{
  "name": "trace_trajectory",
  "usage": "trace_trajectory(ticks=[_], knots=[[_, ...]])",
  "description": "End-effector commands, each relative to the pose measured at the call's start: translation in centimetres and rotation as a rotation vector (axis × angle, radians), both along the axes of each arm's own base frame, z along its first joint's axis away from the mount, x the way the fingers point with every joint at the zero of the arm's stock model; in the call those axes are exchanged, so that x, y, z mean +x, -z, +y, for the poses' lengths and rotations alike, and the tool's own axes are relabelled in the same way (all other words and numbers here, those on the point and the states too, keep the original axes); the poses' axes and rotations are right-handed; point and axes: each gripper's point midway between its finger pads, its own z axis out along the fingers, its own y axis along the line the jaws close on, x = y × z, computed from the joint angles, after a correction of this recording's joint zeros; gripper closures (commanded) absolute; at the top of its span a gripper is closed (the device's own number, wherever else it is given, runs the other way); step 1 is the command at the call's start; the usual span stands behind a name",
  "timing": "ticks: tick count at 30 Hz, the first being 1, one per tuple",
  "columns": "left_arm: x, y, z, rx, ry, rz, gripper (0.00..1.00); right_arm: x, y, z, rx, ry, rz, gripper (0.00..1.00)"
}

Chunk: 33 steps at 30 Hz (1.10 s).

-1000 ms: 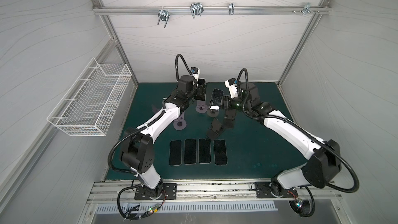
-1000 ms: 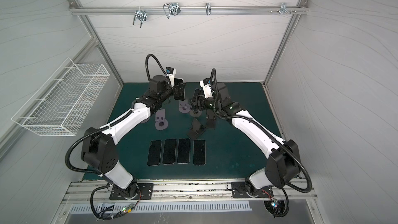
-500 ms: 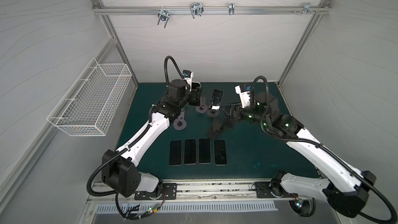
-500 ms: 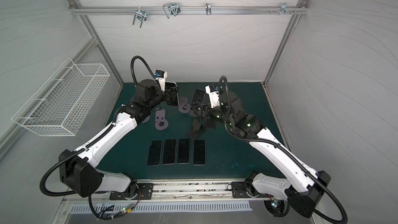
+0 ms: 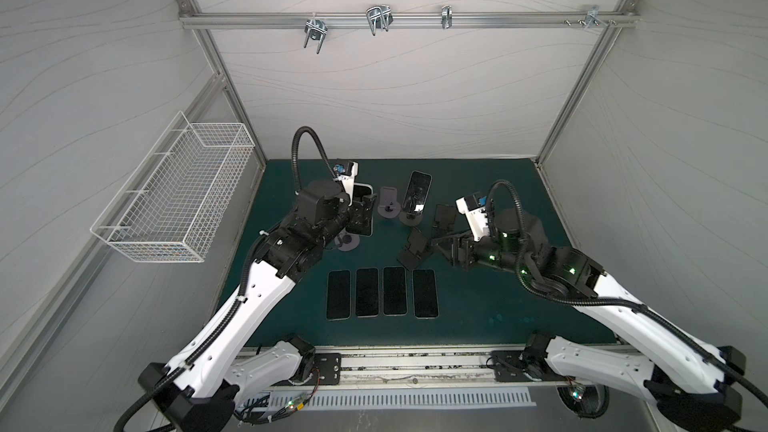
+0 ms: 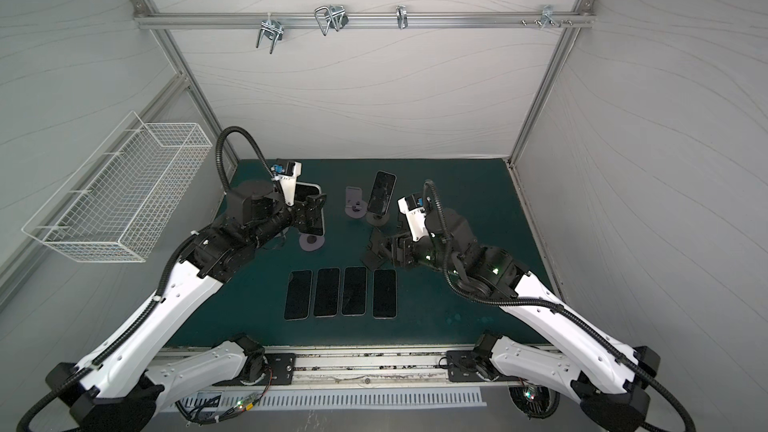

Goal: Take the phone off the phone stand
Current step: 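Lift the white-framed phone off its stand with the left gripper while the right draws back, then carry the phone nearer the robot and lower it flat beside the other phones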

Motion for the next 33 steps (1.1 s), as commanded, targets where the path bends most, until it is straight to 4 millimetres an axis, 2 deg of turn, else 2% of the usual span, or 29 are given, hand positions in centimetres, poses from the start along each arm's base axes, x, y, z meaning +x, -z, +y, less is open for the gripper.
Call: trace_trajectory(ticks=[1, 5, 9, 16, 22, 28, 33], knots=[[-2.1, 0.9, 2.7, 0.022, -0.089, 0.042, 0.51, -0.7, 0.0, 1.0, -0.016, -0.013, -0.034, 0.38], [-5.0, 2.5, 5.1, 0.020, -0.147, 0.081, 0.52, -2.2, 0.2, 3.3, -0.018, -0.082, -0.044, 0.38], [-7.1, 4.3, 7.5, 0.042, -0.225, 0.131, 0.52, -3.3, 0.3, 5.2, -0.020, -0.139, -0.064, 0.38], [-9.1, 7.1, 10.3, 0.112, -0.324, 0.200, 0.53, -4.3, -0.2, 6.8, -0.019, -0.200, -0.078, 0.38], [-9.3, 10.4, 10.9, 0.145, -0.368, 0.259, 0.52, -4.7, -0.1, 6.6, -0.024, -0.197, -0.083, 0.38], [-8.1, 12.2, 10.1, 0.167, -0.366, 0.297, 0.52, -4.6, 0.4, 6.0, -0.019, -0.172, -0.075, 0.38], [-7.5, 14.7, 9.9, 0.178, -0.384, 0.356, 0.53, -4.5, 0.1, 5.8, -0.014, -0.168, -0.096, 0.37]])
